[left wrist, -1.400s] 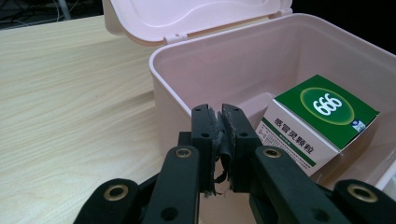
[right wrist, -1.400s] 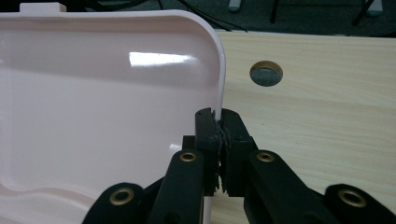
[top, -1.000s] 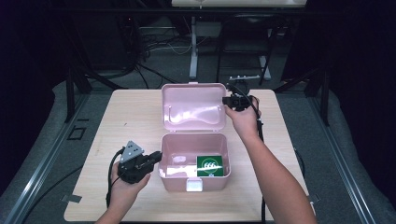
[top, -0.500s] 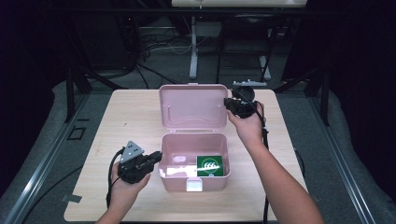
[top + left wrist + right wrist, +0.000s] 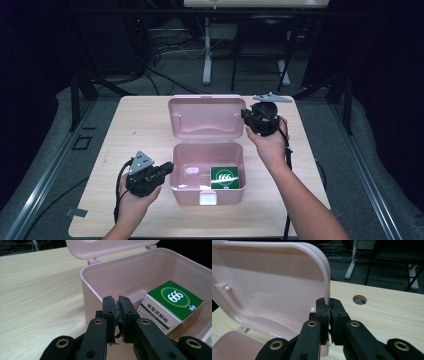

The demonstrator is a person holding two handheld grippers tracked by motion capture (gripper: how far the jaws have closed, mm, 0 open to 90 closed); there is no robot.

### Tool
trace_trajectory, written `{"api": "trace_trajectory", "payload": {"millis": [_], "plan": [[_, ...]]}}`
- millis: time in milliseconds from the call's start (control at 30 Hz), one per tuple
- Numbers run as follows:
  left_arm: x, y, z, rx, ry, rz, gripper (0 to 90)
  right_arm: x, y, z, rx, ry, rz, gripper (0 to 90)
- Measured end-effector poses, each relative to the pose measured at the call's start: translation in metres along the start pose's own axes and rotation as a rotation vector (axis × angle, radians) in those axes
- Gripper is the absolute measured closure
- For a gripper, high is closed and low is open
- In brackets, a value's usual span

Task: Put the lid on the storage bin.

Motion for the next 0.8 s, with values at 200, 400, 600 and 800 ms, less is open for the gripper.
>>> {"api": "trace_trajectory", "payload": {"millis": [200,400,600,800], "plan": [[0.000,0.000,0.000,0.001,-0.003,-0.001,84.3,0.008,0.004,0.003,0.018,-0.016,-0.002,86.5],[0.000,0.000,0.000,0.003,-0.004,0.002,84.3,0.016,0.006,0.008,0.038,-0.051,-0.002,86.4],[0.000,0.000,0.000,0.004,-0.004,0.002,84.3,0.024,0.010,0.013,0.076,-0.062,0.003,86.4],[0.000,0.000,0.000,0.005,-0.005,0.001,84.4,0.031,0.012,0.019,0.088,-0.067,-0.007,85.8]]}}
Point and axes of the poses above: each handheld gripper's, and its own axes: x roughly backward along the jaws, z roughly out of its underside, y roughly to its left, the point moved 9 cm from there along -x, roughly forward along the jaws, and after that the axes turned 2 degrees about -y, right-handed, at the moved point
